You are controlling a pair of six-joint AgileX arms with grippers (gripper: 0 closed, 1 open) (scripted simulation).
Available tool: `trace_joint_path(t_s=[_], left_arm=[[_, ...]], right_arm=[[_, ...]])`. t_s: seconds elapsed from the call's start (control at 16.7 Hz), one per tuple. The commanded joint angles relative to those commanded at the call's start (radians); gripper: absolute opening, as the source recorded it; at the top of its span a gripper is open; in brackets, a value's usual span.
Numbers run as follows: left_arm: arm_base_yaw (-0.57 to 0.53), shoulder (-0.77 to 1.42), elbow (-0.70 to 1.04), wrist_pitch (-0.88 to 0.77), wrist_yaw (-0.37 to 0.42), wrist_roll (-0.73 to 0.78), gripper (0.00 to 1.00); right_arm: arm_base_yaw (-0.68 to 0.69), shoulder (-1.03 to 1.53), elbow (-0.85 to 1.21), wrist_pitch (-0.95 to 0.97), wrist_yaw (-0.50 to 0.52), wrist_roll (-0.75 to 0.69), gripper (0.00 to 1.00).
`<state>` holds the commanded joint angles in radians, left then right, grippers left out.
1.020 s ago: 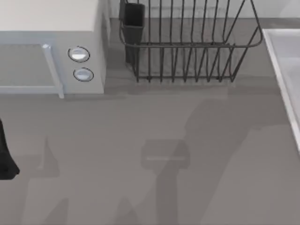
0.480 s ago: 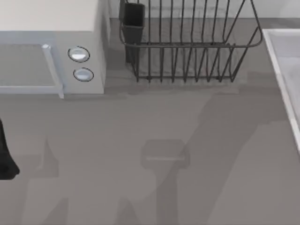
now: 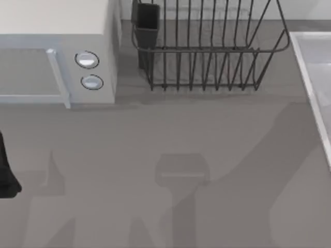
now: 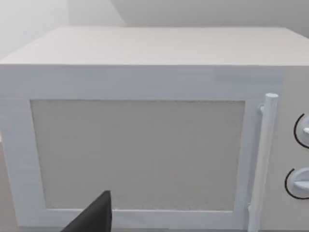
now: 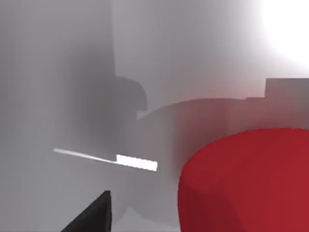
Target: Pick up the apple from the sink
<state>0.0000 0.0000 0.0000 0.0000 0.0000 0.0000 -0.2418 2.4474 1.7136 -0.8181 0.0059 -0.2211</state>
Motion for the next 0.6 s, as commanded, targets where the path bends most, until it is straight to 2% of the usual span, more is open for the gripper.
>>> trace_joint_path(t_s=[0.18, 0.48, 0.6], left_arm=[[0.0, 0.0, 0.0, 0.0, 0.0, 0.0, 1.0], [0.0, 0.0, 0.0, 0.0, 0.0, 0.0, 1.0], [0.0, 0.0, 0.0, 0.0, 0.0, 0.0, 1.0]], right_arm=[[-0.001, 0.064, -0.048, 0.098, 0.001, 0.001, 1.0], [-0.002, 0.074, -0.055, 0.111, 0.001, 0.001, 1.0], [-0.002, 0.074, -0.055, 0.111, 0.001, 0.001, 0.85]])
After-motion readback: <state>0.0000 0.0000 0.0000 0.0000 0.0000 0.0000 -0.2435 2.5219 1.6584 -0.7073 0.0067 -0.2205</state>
